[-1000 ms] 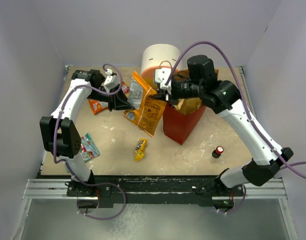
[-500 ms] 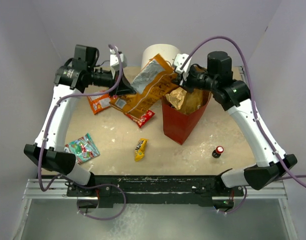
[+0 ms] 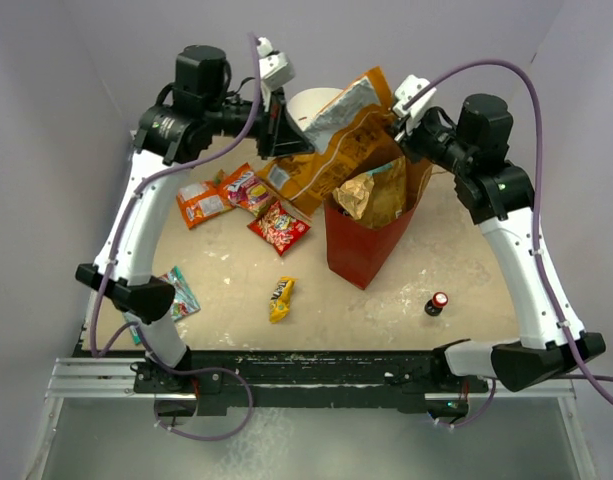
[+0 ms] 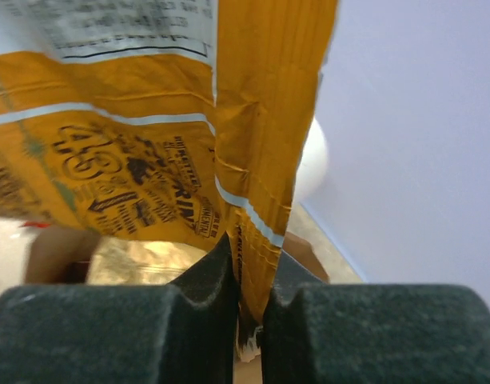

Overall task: Place the snacks into the paper bag
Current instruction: Place the snack in the paper bag.

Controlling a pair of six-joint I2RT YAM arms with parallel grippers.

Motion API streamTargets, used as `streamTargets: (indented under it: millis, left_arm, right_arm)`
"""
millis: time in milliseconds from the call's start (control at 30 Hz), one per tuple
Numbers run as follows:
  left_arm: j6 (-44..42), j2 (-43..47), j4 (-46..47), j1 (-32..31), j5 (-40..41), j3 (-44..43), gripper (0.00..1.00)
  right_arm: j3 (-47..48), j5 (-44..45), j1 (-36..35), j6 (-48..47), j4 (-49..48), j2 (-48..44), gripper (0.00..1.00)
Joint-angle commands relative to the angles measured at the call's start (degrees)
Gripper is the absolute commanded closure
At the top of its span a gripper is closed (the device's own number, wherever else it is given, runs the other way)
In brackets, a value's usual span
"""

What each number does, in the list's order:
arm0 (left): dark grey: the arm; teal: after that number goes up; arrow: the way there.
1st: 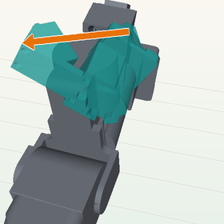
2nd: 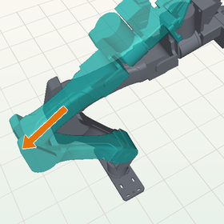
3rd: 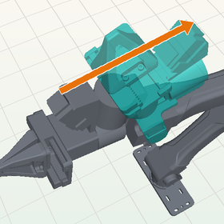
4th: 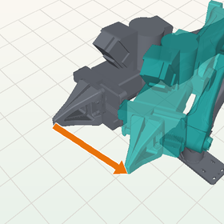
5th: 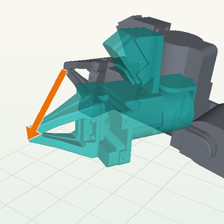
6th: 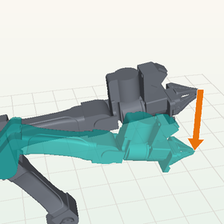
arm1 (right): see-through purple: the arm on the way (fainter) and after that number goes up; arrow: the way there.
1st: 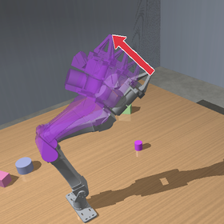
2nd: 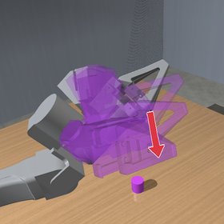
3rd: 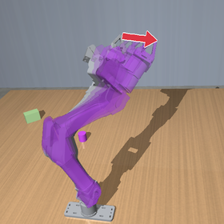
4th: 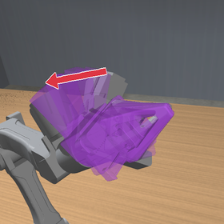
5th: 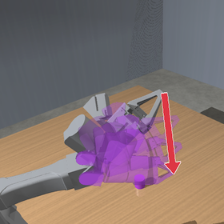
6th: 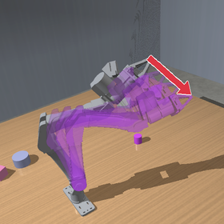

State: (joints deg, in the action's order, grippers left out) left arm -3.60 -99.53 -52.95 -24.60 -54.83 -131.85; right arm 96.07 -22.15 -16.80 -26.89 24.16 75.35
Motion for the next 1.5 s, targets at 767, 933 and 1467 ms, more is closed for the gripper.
streamTargets:
  millis: [767,933,1467]
  left_arm:
    - [15.76,-15.18,17.43,-8.78,13.64,-7.3,1.0]
    - [14.62,-13.38,13.44,-9.08,15.11,-4.28,1.0]
    - [11.17,-17.1,8.1,-10.12,17.15,-6.0,1.0]
  right_arm:
    - [-5.44,27.45,2.3,-4.23,-9.23,3.79,0.75]
    - [-5.37,29.09,2.38,-5.78,-7.04,4.56,0.64]
    - [-2.93,30.85,3.15,-7.36,-5.74,3.69,0.39]
